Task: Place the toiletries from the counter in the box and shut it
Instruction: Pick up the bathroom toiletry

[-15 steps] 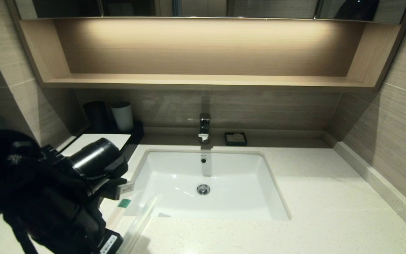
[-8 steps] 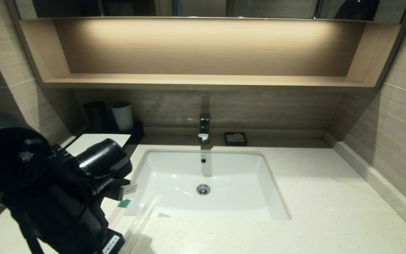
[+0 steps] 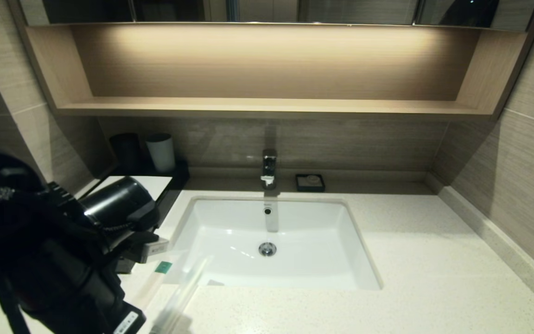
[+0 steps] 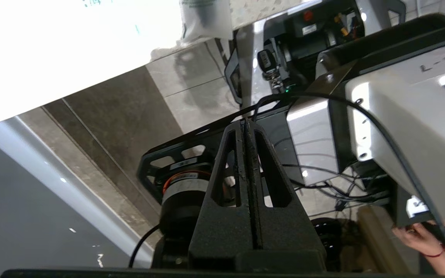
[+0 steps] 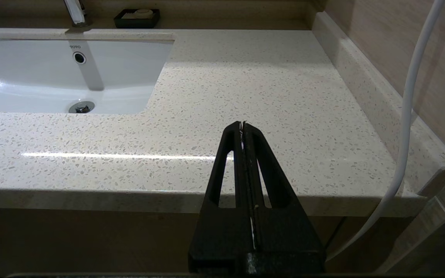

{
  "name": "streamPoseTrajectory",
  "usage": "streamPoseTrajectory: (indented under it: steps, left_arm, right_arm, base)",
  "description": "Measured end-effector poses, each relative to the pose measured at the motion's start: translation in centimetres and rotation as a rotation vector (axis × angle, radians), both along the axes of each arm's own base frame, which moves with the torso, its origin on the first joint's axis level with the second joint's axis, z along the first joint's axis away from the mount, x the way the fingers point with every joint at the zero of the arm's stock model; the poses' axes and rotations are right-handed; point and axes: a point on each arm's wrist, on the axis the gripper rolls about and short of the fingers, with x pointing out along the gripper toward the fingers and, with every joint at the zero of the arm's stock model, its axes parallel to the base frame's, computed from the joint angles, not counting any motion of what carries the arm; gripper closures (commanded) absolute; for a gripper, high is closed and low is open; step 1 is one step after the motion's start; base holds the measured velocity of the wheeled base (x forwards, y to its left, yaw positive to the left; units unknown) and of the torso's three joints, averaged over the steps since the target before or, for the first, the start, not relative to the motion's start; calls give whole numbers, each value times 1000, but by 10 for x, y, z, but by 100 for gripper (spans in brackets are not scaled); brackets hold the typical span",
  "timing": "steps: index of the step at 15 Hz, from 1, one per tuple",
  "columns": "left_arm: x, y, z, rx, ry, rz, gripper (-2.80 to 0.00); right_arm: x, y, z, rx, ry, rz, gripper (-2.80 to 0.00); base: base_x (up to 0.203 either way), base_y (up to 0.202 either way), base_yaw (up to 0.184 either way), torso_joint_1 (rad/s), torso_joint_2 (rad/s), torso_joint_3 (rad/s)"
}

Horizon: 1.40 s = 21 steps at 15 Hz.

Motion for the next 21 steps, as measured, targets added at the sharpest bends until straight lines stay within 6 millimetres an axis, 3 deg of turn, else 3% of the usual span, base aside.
streamPoseTrajectory:
  steps: [7, 11, 16, 21]
  left_arm:
    - [6, 26, -1, 18, -33, -52, 0]
    - [13, 30, -2, 8, -48, -48, 0]
    - [17, 13, 2, -16, -56, -63, 0]
    - [14, -17, -11, -2, 13, -18, 0]
  right_arm:
    - [0, 0, 0, 0, 0, 0, 0]
    - [0, 0, 0, 0, 0, 0, 0]
    - [0, 0, 0, -1, 0, 0, 0]
    - [0, 0, 0, 0, 0, 0, 0]
  base:
    - [0, 0, 0, 0, 0, 0]
    - [0, 0, 0, 0, 0, 0]
    - [0, 0, 0, 0, 0, 0]
    - [0, 0, 0, 0, 0, 0]
